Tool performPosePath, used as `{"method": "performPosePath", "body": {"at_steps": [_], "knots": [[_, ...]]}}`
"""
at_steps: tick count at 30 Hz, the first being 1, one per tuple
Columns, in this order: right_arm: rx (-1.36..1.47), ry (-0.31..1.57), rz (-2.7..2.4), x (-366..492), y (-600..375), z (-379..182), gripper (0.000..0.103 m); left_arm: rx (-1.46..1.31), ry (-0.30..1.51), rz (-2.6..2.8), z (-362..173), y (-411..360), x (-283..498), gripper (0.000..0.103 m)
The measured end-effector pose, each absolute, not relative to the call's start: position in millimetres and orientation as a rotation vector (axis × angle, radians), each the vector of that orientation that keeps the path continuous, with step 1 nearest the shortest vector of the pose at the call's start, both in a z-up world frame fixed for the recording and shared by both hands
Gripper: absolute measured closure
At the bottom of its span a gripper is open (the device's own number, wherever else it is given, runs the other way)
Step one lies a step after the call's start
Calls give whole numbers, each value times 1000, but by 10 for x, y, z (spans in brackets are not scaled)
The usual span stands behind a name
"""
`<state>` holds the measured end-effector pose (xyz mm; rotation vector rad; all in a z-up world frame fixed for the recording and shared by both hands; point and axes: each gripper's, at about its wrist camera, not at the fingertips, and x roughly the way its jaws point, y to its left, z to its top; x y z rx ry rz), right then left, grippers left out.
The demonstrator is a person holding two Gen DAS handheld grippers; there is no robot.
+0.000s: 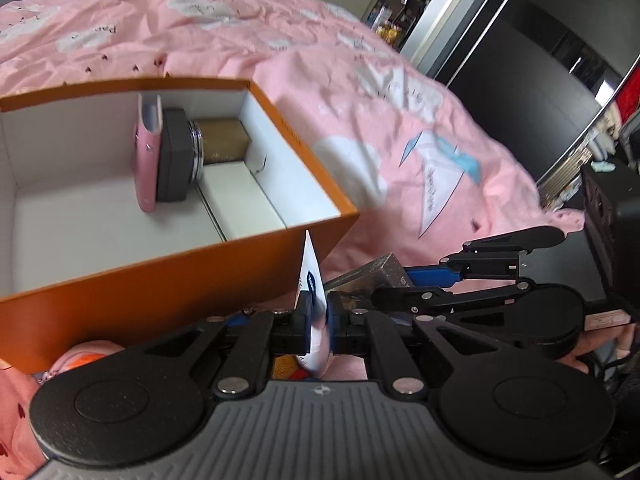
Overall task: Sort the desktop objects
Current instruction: 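Carry the Vaseline tube with the left tool while the right tool carries the brown block over the box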
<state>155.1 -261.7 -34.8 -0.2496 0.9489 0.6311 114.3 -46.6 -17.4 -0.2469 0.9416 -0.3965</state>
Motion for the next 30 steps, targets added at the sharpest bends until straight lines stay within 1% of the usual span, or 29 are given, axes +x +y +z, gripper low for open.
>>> {"method": "performPosePath", "body": {"at_steps": [10, 18, 23, 26, 30], "knots": [[-191, 817, 715, 1452, -2675, 345, 78, -297, 804, -374, 434, -110, 954, 96], [-155, 684, 777, 1629, -2295, 831, 78, -276, 678, -252, 805, 200, 1000, 96], [-121, 700, 792, 1903, -1893, 793, 78, -249, 618, -111, 819, 393, 1169, 96], [-111, 756, 781, 2120, -1626, 611, 78, -245, 604, -55, 636, 515, 1340, 96], [-110, 865, 756, 2399, -1277, 254, 78, -260, 653, -8, 274, 629, 1559, 96]]}}
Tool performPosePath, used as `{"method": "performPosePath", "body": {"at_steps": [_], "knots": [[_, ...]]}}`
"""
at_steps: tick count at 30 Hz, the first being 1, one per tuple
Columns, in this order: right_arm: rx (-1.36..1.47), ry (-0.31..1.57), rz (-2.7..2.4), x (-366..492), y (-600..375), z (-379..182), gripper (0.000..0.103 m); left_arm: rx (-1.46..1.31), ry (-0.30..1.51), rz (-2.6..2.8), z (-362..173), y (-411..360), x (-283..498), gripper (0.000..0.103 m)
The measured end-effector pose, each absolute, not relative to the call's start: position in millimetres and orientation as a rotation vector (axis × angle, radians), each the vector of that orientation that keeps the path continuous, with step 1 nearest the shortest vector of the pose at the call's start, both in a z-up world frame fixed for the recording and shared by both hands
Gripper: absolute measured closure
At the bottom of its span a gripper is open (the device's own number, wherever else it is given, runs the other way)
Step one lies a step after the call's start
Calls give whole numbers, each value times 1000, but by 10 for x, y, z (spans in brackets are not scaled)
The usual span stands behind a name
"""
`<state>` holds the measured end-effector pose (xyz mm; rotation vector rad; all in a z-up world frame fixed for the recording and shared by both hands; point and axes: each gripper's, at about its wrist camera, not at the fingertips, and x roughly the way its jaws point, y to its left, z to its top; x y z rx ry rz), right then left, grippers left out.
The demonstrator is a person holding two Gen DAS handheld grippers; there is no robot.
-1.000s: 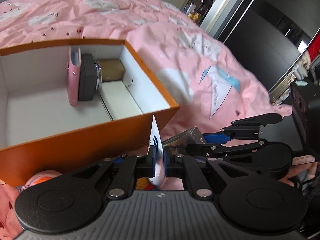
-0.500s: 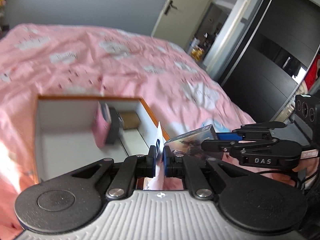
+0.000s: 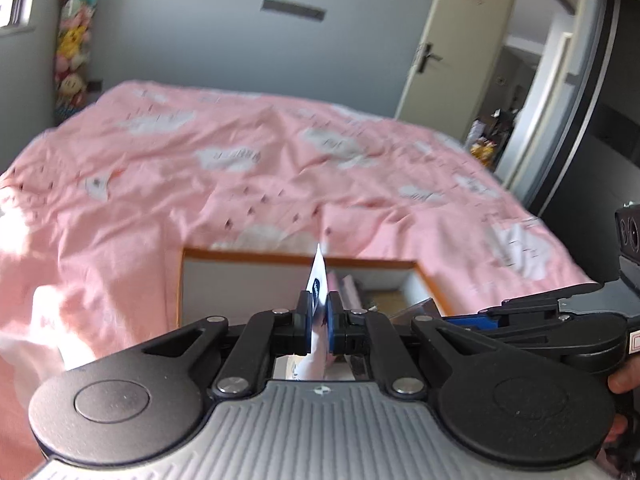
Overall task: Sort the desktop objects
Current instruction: 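Carry the Vaseline tube with the left tool while the right tool carries the brown block over the box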
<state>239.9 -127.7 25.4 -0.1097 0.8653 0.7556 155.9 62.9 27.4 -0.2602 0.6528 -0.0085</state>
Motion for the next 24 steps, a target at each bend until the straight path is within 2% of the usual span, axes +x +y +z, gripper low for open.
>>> {"method": "performPosePath", "body": {"at_steps": [11, 24], "knots": [[-128, 1002, 667, 2772, -806, -368, 78, -229, 689, 8, -249, 679, 1755, 96], [-102, 1009, 716, 2866, -774, -415, 73, -154, 762, -49, -381, 599, 1771, 94]]}}
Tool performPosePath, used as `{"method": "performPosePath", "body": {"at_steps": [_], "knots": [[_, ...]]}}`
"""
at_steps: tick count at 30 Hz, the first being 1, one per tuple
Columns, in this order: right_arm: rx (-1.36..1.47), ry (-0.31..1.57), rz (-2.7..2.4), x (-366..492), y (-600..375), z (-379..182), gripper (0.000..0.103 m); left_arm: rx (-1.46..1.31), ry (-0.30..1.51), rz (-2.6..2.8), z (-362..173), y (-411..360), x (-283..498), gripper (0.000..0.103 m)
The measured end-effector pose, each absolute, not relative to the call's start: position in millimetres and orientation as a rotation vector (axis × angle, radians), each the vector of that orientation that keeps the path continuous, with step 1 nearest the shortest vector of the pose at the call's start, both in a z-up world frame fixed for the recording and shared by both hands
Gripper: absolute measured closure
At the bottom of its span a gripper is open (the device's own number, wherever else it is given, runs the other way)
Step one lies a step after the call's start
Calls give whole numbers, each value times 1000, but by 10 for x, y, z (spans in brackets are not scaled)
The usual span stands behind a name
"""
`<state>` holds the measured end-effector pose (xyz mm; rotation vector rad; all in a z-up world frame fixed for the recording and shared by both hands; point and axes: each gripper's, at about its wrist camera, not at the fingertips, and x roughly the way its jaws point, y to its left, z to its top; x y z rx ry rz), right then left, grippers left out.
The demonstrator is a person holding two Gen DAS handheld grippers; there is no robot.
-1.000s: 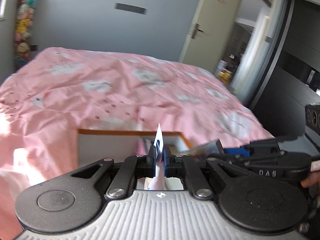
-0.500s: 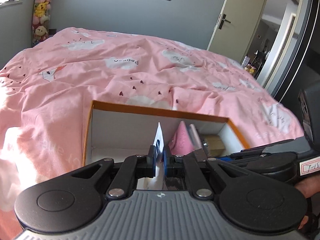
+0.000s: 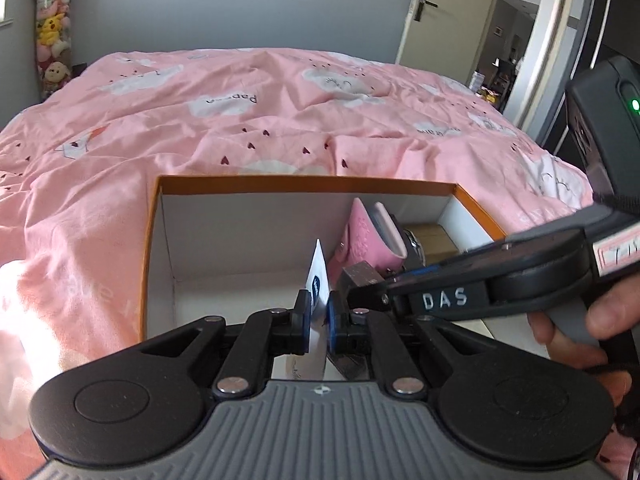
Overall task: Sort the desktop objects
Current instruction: 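Carry the Vaseline tube with the left tool while the right tool carries the brown block over the box, then lower the brown block beside the wallet and open the right tool while the left tool lowers the tube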
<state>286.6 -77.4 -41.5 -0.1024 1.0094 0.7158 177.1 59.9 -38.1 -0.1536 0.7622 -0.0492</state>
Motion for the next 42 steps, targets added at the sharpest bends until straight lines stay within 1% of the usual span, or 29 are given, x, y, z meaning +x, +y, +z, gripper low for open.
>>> {"method": "performPosePath", "body": {"at_steps": [2, 3, 5, 7, 8, 10, 12, 15, 16, 18, 19, 20, 22, 23, 25, 29, 33, 35, 42], "knots": [[-108, 1006, 731, 2860, -805, -380, 66, -147, 775, -54, -385, 590, 1760, 94], [-112, 1001, 741, 2850, -827, -356, 66, -149, 782, -59, -389, 593, 1761, 94], [-132, 991, 763, 2817, -873, -301, 64, -149, 792, -68, -390, 594, 1757, 90], [-172, 976, 796, 2772, -921, -248, 62, -135, 796, -72, -371, 594, 1742, 80], [-201, 971, 814, 2744, -940, -227, 62, -126, 799, -73, -352, 591, 1730, 78], [-264, 962, 852, 2682, -977, -203, 62, -109, 800, -92, -304, 588, 1695, 67], [-330, 957, 882, 2631, -994, -210, 62, -73, 815, -112, -264, 569, 1657, 63], [-414, 977, 896, 2610, -977, -300, 64, 9, 868, -140, -258, 499, 1624, 63], [-435, 988, 897, 2617, -964, -343, 69, 30, 893, -129, -277, 482, 1629, 64], [-460, 1010, 896, 2648, -942, -430, 71, 50, 946, -82, -347, 478, 1673, 72], [-468, 1019, 896, 2667, -931, -467, 74, 53, 966, -69, -382, 483, 1701, 75], [-474, 1028, 898, 2686, -920, -498, 75, 49, 982, -65, -415, 498, 1720, 76], [-479, 1044, 909, 2718, -894, -537, 75, 30, 1006, -94, -452, 502, 1747, 82], [-481, 1052, 919, 2733, -877, -553, 75, 17, 1015, -109, -466, 499, 1759, 82], [-492, 1063, 937, 2754, -840, -582, 77, -8, 1024, -112, -484, 499, 1796, 89], [-505, 1070, 959, 2793, -749, -626, 83, -48, 1022, -113, -487, 493, 1885, 89], [-476, 1081, 966, 2827, -683, -635, 84, -53, 1023, -100, -484, 479, 2005, 89], [-472, 1077, 954, 2839, -647, -645, 88, -47, 1019, -92, -480, 477, 2057, 89], [-411, 1071, 889, 2959, -626, -678, 90, -76, 1014, -82, -511, 529, 2244, 90]]}}
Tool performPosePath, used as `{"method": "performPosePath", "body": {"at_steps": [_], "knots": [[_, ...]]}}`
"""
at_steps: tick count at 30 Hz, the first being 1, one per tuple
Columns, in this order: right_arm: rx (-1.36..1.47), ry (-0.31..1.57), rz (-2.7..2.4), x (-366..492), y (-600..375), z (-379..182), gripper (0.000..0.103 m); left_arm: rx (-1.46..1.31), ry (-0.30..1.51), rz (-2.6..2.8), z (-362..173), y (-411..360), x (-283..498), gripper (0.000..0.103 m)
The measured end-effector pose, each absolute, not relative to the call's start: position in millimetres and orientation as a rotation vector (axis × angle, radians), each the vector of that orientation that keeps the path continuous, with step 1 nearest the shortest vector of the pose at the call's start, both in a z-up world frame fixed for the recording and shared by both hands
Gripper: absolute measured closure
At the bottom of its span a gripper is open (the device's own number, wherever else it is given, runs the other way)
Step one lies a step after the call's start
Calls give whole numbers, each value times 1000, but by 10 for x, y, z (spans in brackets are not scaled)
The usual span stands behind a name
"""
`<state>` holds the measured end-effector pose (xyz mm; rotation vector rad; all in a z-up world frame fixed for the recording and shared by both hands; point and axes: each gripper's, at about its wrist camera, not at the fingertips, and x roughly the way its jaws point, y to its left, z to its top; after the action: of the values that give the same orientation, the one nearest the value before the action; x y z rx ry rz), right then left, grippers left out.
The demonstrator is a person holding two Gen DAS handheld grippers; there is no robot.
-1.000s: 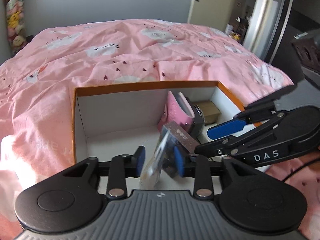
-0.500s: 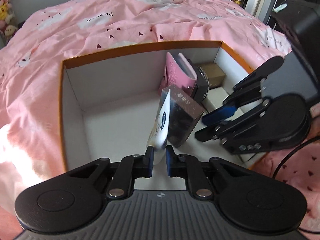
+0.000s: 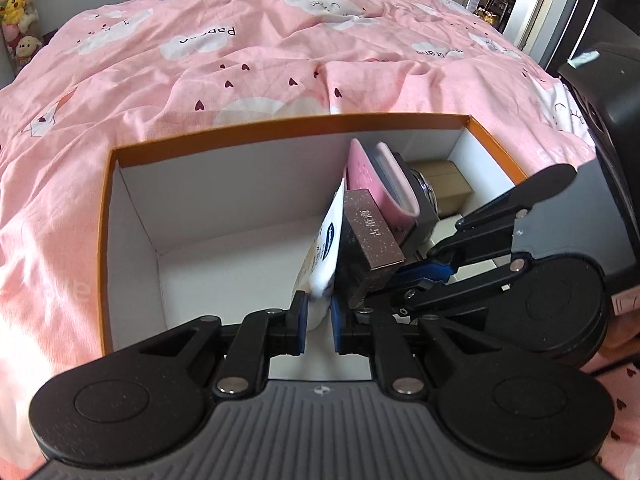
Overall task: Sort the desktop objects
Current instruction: 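Lower the brown block beside the wallet and open the right tool while the left tool lowers the tube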
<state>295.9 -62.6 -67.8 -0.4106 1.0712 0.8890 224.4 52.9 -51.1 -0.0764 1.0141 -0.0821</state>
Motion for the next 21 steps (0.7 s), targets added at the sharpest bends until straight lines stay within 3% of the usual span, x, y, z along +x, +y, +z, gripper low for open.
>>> {"method": "performPosePath", "body": {"at_steps": [21], "knots": [[-248, 1116, 795, 3172, -660, -783, 100, -112, 1017, -87, -526, 607, 2562, 90]]}}
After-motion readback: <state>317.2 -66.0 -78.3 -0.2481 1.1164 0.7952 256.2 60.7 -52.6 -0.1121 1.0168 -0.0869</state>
